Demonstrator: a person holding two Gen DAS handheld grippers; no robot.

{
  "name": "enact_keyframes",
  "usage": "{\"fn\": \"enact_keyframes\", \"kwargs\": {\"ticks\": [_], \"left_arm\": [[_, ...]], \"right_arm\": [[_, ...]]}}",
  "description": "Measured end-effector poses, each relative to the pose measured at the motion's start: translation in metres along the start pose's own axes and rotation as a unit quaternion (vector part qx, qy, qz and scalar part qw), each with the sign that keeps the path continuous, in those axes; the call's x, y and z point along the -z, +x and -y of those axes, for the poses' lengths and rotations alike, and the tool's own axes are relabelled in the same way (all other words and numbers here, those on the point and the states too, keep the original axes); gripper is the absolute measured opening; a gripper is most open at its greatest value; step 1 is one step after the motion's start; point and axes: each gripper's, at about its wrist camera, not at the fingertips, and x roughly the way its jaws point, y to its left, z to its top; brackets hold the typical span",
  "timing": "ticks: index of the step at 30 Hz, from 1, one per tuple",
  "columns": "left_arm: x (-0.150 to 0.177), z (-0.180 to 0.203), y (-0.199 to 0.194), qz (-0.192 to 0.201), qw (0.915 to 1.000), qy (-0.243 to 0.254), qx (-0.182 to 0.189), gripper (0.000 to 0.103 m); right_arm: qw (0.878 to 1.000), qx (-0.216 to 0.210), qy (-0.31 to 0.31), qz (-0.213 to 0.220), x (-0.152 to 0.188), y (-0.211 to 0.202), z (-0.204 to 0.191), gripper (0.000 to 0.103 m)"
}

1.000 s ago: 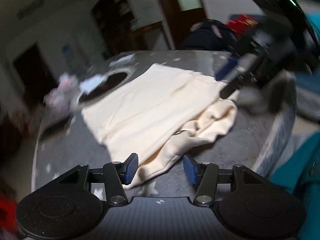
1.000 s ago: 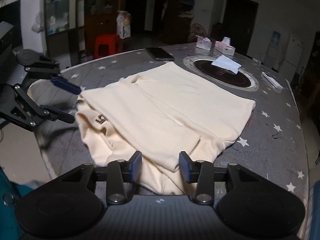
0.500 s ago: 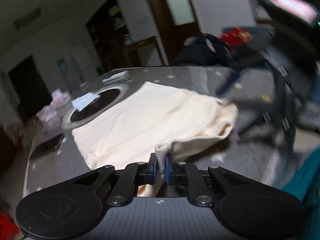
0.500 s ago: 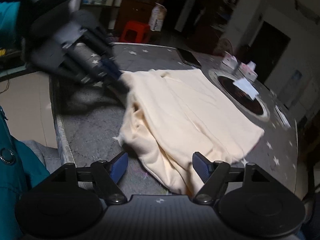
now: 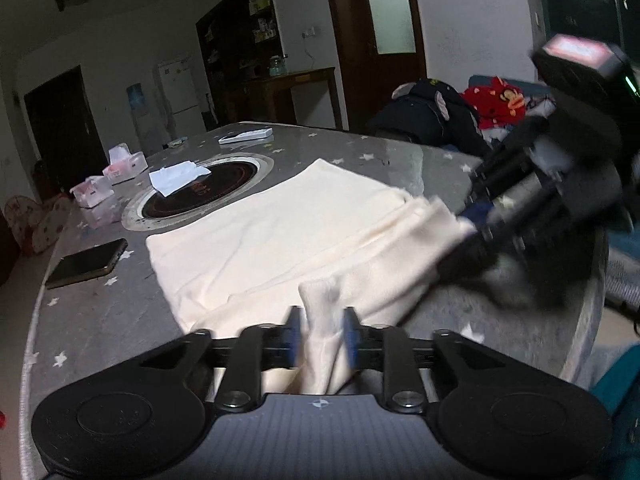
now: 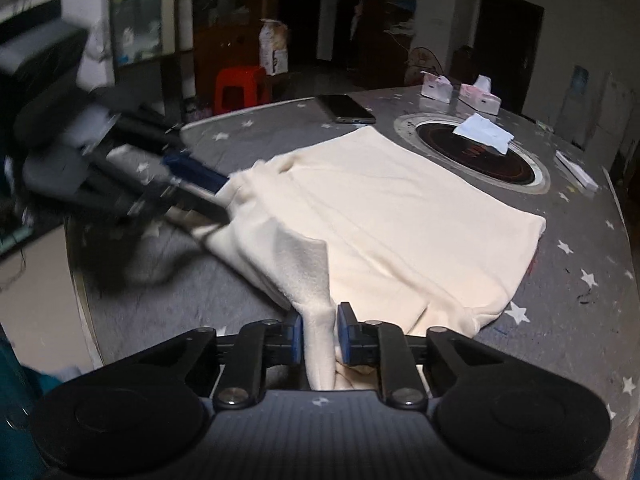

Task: Fold clothes
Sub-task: 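Lift the hem with both grippers and fold it toward the collar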

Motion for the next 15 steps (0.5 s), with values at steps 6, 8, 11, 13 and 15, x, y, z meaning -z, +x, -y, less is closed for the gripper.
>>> {"fn": "enact_keyframes", "kwargs": {"ticks": [6,8,11,13,15], "left_arm": [[0.022,0.007,-0.007,-0.022,0.9977,0.056,-0.029,0.041],[0.027,0.008,-0.006,-0.026,0.9962,0.074,-0.038,0.040],[0.031,0.004,-0.004,-0.031,0.9954,0.080,-0.044,0.019],[0.030,0.003,-0.005,-0.027,0.9964,0.068,-0.041,0.012],[0.029,0.003,-0.008,-0.021,0.9972,0.060,-0.039,0.011]], "right_arm": [[1.000,0.000,0.016,0.007,-0.007,0.000,0.008,0.013],[1.000,0.003,0.019,0.007,-0.008,0.001,0.008,0.012],[1.000,0.008,0.024,0.011,-0.006,0.000,0.005,0.011],[0.999,0.011,0.026,0.015,-0.004,-0.001,0.003,0.009],[0.999,0.014,0.029,0.019,-0.002,-0.002,0.001,0.008]]}}
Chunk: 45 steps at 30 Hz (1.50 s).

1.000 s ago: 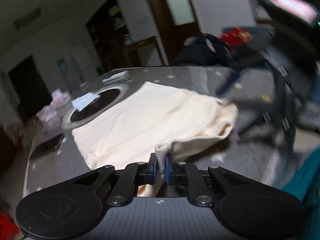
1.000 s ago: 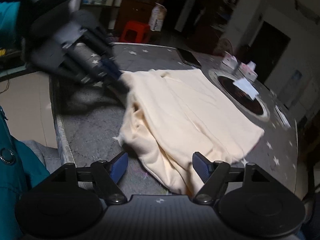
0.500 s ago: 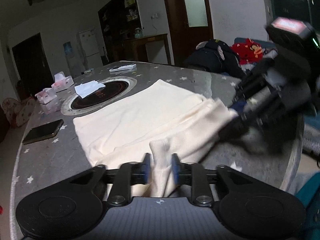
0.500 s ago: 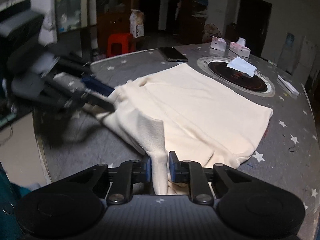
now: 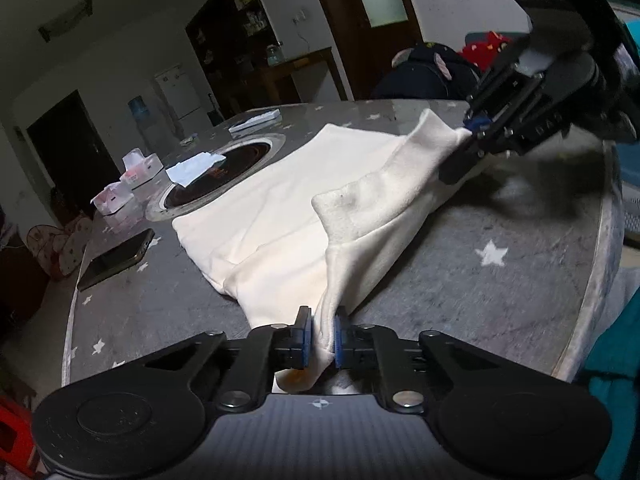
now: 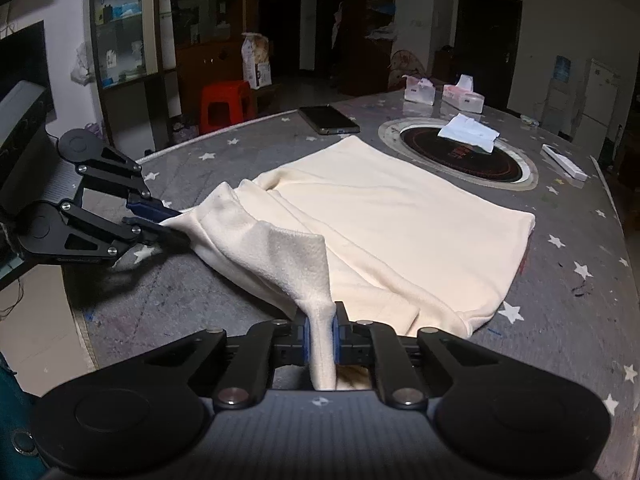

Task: Fold clothes
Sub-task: 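Lift the hem with both grippers and fold it toward the collar, then lay the hem on the shirt body and open both grippers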

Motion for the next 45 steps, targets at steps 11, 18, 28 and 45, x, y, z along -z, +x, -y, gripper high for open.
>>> {"fn": "enact_keyframes", "kwargs": {"ticks": [11,18,28,45], "left_arm": [[-0.009,0.012,-0.056,0.026,0.9984,-0.040,0.031,0.009],[-0.011,0.022,-0.108,0.048,0.9916,-0.104,0.059,0.009],[-0.058,-0.016,-0.062,0.071,0.9934,-0.086,0.028,0.009],[-0.079,-0.061,0.118,-0.023,0.9890,-0.144,-0.028,0.016]], "right_arm": [[0.999,-0.004,-0.032,0.017,0.008,-0.049,-0.022,0.008],[0.998,-0.039,-0.045,0.011,0.011,-0.108,-0.047,0.008],[0.999,-0.008,-0.008,0.031,-0.022,-0.084,0.001,0.007],[0.986,0.091,0.138,-0.005,-0.015,0.051,0.095,0.022]]}}
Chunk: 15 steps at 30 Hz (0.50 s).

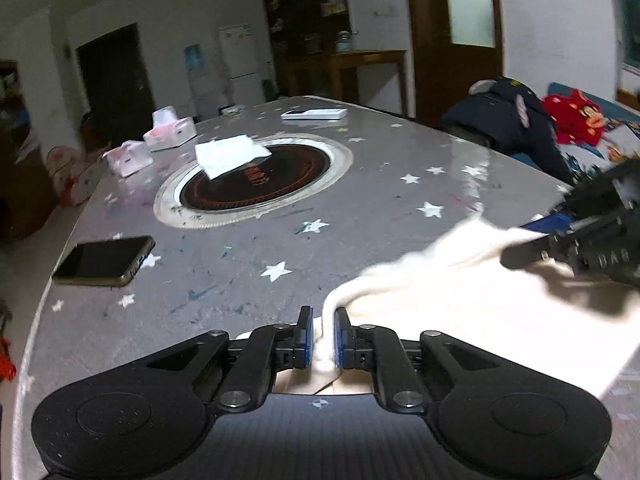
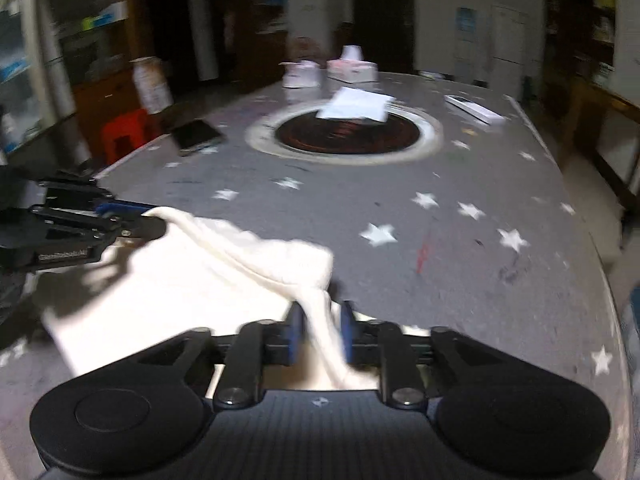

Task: Fold clothes
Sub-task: 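Lay the hem on the shirt body and open both grippers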

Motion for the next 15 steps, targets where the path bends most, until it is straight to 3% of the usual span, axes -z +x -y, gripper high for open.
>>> {"fn": "enact_keyframes", "kwargs": {"ticks": [4,9,15], "left_arm": [[-0.001,-0.004,0.001,-0.001,0.9997,-0.014,-0.019,0.026],[-0.008,-0.013,-0.017,0.019,0.9978,-0.058,-0.028,0.025],[-0.015,0.005,-0.038,0.035,0.9965,-0.069,0.031,0.024]], "right_arm": [[1.000,0.010,0.020,0.011,0.001,-0.007,0.006,0.025],[0.999,0.008,0.026,0.044,-0.012,-0.029,0.004,0.025],[0.999,-0.027,0.020,0.036,-0.022,-0.013,-0.017,0.025]]}}
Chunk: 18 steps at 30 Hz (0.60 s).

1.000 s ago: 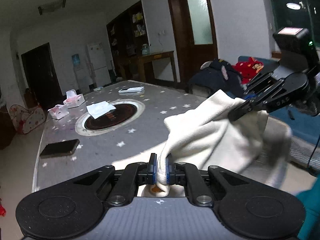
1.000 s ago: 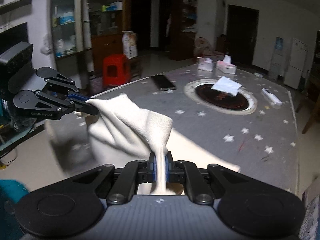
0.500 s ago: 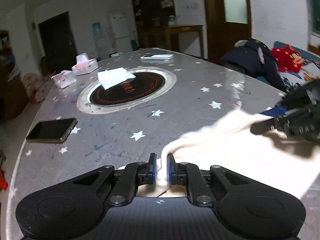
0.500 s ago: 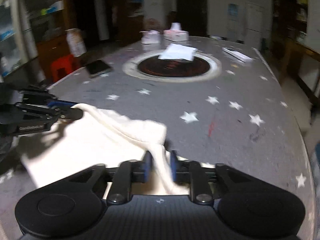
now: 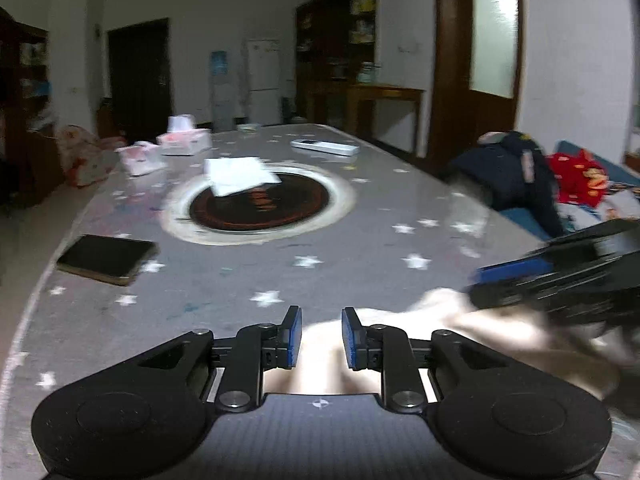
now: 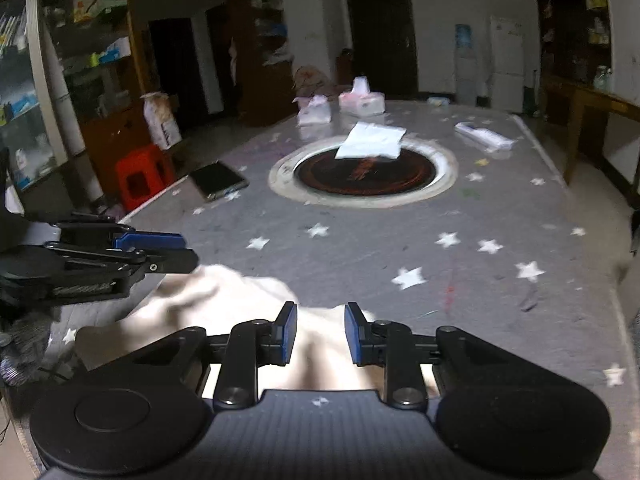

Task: Fold clothes
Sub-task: 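Lay the hem on the shirt body and open both grippers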

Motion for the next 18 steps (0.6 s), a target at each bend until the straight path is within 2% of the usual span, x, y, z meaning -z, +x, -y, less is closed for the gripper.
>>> {"fn": "enact_keyframes", "kwargs": {"ticks": [4,9,18], "left_arm": [[0.002,0.012,0.018,-0.027,0.9991,0.002,0.031,0.024],[0.004,0.007,0.051,-0.049,0.9981,-0.024,0.027,0.024],[0.013,-0.001,0.055,-0.034,0.9975,-0.054,0.029,0.026]], "right_arm": [[1.000,-0.001,0.014,-0.017,0.002,0.020,-0.003,0.025],[1.000,0.010,0.012,-0.027,0.008,0.031,-0.003,0.025],[0.999,0.032,-0.034,0.001,0.020,0.037,-0.011,0.027]]}}
